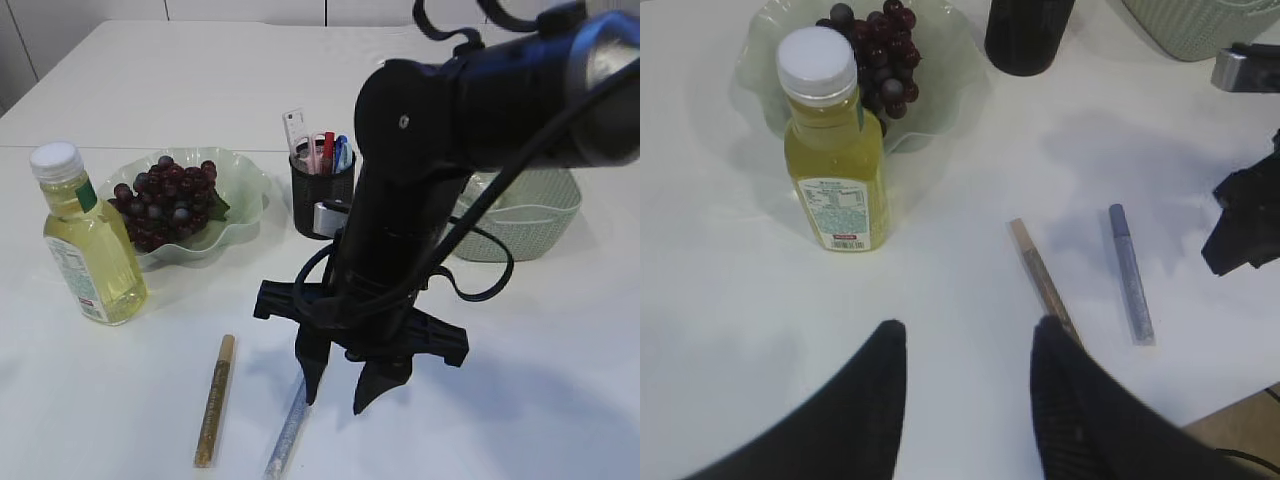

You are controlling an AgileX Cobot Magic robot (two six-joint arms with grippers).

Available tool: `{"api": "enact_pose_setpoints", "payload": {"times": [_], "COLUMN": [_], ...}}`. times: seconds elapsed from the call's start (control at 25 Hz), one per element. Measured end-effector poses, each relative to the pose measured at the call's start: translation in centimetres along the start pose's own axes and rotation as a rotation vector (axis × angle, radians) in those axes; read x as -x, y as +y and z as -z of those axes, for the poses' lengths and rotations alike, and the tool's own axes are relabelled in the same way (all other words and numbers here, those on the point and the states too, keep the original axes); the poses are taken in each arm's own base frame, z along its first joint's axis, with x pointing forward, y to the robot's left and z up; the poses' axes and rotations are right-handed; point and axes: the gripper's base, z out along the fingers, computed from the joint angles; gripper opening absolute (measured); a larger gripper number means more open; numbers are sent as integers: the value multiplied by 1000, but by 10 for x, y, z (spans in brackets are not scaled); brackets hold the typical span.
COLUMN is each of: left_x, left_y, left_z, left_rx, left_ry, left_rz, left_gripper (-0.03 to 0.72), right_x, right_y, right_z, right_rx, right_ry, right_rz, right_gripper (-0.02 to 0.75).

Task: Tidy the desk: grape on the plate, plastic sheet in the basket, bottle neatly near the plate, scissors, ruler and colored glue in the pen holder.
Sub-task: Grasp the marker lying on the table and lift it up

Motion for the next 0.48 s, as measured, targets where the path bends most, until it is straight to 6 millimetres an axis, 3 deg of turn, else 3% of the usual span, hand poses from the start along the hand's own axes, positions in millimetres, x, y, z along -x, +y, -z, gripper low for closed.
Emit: {"api": "enact_pose_setpoints", "payload": {"times": [0.48], "left_x": [-2], "left_y": [0], "left_z": [0], "left_rx": [0], "left_ry": [21], "left_rz": [-2], "left_gripper": [309], "right_x": [18], "right_y": [6], "right_z": [-30], "right_rx": [30], "right_ry": [-57], "right_rz": [-21], "right_gripper": [344]}}
